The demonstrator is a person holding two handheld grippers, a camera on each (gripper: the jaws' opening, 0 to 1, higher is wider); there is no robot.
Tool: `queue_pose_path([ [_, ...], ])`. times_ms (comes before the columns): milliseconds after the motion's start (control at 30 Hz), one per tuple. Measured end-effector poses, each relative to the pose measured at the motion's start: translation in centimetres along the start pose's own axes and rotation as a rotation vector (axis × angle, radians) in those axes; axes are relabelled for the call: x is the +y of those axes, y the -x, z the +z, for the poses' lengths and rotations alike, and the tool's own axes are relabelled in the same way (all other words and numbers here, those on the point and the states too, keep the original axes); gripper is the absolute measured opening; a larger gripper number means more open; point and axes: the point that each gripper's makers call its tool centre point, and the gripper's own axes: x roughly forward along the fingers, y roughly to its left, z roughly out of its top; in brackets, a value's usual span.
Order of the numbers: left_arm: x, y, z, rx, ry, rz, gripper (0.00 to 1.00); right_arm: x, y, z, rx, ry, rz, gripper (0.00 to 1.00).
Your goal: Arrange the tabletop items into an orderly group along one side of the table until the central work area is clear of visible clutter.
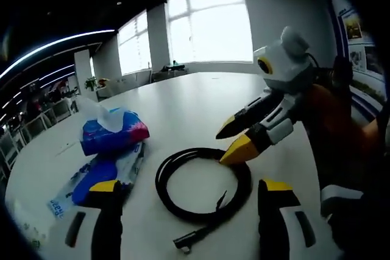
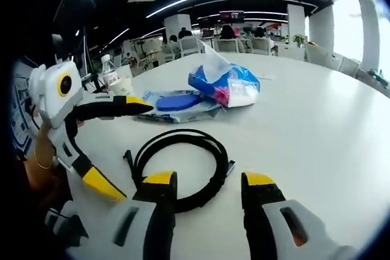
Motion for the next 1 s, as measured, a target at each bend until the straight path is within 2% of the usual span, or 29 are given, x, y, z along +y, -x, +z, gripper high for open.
queue_pose_path([
  [133, 1.1, 0.5, 0.6, -0.025, 0.006, 0.044, 0.94, -0.1, 0.3, 0.9, -0.037, 0.011, -0.003, 0.40],
  [200, 2.0, 0.9, 1.3, -0.072, 0.002, 0.082, 0.93, -0.3, 0.5, 1.5, -0.070, -0.002, -0.007, 0.39],
  [300, 3.1, 1.7, 2.1, -0.121, -0.022, 0.121, 0.80, -0.8, 0.8, 2.2, -0.099, -0.010, -0.025, 0.38],
  [433, 4.5, 2.4, 2.0, -0.118, -0.033, 0.175, 0.76, -1.3, 1.1, 3.0, -0.133, -0.025, -0.039, 0.36],
  [467, 4.9, 2.7, 2.1, -0.135, -0.010, 0.183, 0.75, -1.4, 1.1, 3.2, -0.139, -0.027, -0.040, 0.36],
  [533, 5.0, 2.8, 2.2, -0.144, 0.002, 0.174, 0.75, -1.4, 1.2, 3.6, -0.161, -0.035, -0.036, 0.38],
  [700, 5.9, 3.0, 2.3, -0.150, 0.018, 0.197, 0.76, -1.2, 0.9, 4.0, -0.149, -0.005, -0.036, 0.43],
  [800, 6.3, 3.2, 2.4, -0.151, 0.027, 0.203, 0.81, -1.3, 0.7, 4.5, -0.150, 0.012, -0.039, 0.47],
  [1000, 7.4, 3.4, 2.6, -0.144, 0.032, 0.227, 0.81, -1.6, 0.5, 5.0, -0.146, 0.033, -0.048, 0.55],
])
